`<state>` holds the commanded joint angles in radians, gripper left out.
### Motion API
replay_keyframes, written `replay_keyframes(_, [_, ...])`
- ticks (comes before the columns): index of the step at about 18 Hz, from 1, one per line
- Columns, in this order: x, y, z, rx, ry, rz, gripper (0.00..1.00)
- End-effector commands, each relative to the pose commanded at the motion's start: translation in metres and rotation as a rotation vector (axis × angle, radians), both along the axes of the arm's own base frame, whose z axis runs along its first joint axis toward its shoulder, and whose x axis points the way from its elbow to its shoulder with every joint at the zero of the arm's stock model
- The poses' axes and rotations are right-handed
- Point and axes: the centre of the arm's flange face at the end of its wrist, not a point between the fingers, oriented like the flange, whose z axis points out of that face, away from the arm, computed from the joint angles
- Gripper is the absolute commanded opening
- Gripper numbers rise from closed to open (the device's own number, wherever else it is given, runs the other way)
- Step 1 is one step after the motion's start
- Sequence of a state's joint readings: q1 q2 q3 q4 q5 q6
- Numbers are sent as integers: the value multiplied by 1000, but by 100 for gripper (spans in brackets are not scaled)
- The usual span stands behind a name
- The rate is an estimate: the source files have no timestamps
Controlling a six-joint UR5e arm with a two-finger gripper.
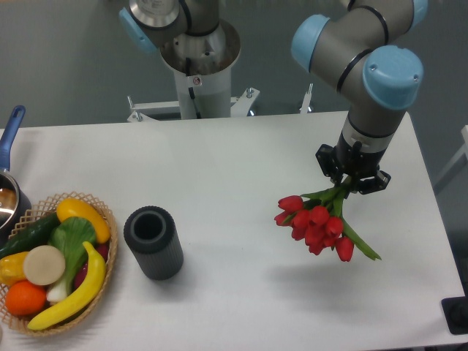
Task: Insert the flowers into the vase
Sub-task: 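Lift the red tulip bunch with the gripper and swing toward the vase, then carry the tulips over the dark grey vase, stems pointing down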
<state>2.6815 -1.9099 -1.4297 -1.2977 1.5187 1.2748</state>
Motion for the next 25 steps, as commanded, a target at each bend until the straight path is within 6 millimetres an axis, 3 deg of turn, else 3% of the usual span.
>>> replay_keyframes(6, [15,24,12,62,-2,-13,0])
replay_keyframes(8, [18,34,23,178,-11,-20,0])
replay_keyframes(12, [35,60,67,578,-58,-27,0])
replay_keyframes(14, [39,67,80,682,-58,2,0])
replay_keyframes(20, [65,79,83,1017,-401,-7,0])
replay_keyframes(25, [101,74,95,1129,-568,-9,0])
